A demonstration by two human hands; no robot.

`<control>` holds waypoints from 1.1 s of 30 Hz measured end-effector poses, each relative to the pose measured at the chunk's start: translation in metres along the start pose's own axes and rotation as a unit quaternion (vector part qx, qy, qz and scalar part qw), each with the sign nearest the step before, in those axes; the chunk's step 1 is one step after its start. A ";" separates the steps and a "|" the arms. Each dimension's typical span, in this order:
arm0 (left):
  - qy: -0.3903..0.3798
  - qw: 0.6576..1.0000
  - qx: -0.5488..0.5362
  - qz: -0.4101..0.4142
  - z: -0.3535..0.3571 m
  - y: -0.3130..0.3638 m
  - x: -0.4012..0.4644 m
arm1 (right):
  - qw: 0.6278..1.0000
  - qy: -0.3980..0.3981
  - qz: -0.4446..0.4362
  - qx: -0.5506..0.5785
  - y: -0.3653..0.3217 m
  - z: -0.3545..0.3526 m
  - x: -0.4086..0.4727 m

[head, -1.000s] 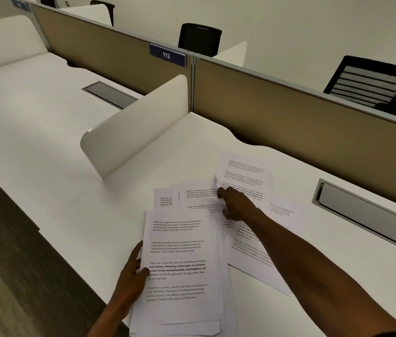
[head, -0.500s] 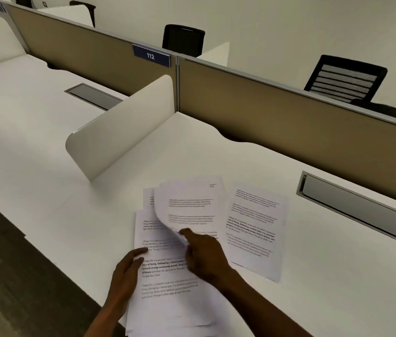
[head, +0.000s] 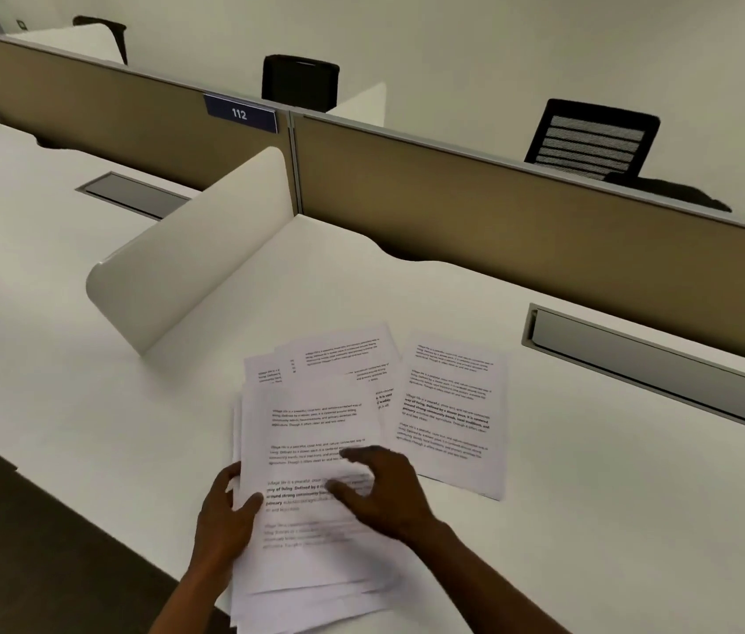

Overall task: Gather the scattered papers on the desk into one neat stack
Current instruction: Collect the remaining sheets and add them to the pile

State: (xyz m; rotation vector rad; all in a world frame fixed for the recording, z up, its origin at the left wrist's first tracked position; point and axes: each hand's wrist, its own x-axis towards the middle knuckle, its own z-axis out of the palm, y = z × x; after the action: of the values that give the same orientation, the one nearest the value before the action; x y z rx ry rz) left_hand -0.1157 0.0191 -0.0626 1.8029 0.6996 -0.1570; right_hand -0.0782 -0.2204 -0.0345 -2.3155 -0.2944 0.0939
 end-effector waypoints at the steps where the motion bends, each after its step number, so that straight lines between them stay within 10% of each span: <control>1: -0.003 1.000 -0.001 -0.002 0.000 0.000 -0.001 | 0.999 0.041 0.018 -0.030 0.014 -0.011 0.008; 12: 0.007 0.999 -0.026 -0.026 -0.002 0.001 -0.005 | 0.974 -0.047 0.141 -0.170 0.090 -0.050 0.040; 33: 0.007 0.998 -0.061 -0.016 -0.005 -0.005 -0.012 | 0.959 -0.004 0.009 -0.284 0.080 -0.047 0.013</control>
State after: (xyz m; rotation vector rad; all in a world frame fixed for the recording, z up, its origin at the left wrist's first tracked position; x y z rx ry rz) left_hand -0.1288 0.0201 -0.0597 1.6783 0.7338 -0.1213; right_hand -0.0439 -0.3033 -0.0597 -2.8901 -0.3366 0.0299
